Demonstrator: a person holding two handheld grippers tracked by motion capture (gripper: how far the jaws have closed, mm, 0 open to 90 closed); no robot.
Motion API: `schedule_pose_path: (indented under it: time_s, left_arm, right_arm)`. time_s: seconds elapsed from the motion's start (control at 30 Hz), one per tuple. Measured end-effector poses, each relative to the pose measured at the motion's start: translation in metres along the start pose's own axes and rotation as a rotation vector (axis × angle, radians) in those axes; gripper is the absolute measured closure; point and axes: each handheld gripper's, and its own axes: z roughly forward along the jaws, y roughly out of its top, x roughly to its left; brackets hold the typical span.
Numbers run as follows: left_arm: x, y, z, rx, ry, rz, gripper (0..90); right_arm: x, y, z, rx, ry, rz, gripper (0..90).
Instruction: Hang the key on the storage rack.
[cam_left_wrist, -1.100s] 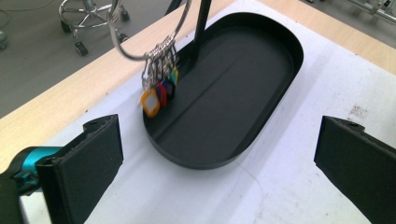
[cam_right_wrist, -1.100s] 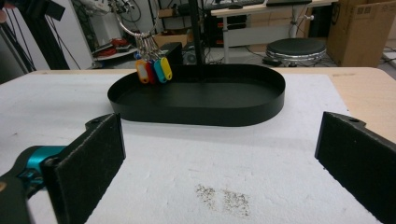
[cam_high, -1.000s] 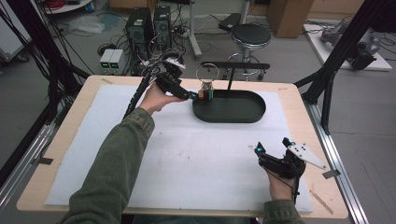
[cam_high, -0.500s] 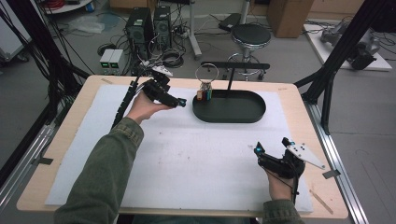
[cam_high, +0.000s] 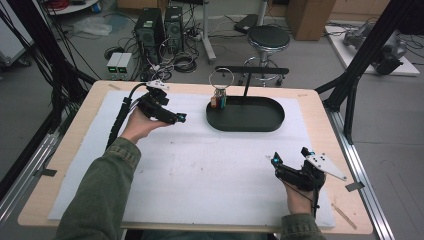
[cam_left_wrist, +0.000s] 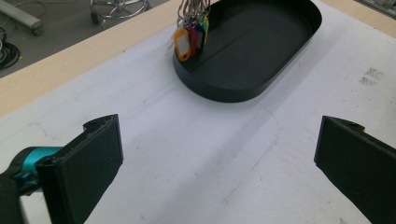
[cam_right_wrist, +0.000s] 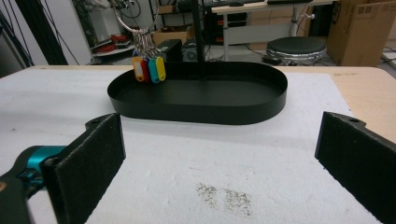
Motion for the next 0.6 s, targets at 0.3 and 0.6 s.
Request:
schedule_pose_path:
  time_s: [0.3, 0.6]
  left_arm:
    - [0.007, -0.025, -0.020, -0.013, 0.047, -0.023, 1.6]
    - [0.008, -0.050, -0.039, -0.020, 0.073, -0.048, 1.6]
  right_arm:
    - [0.001, 0.000, 0.001, 0.005, 0.002, -0.004, 0.6]
    - [0.003, 0.000, 0.001, 0.009, 0.006, -0.010, 0.6]
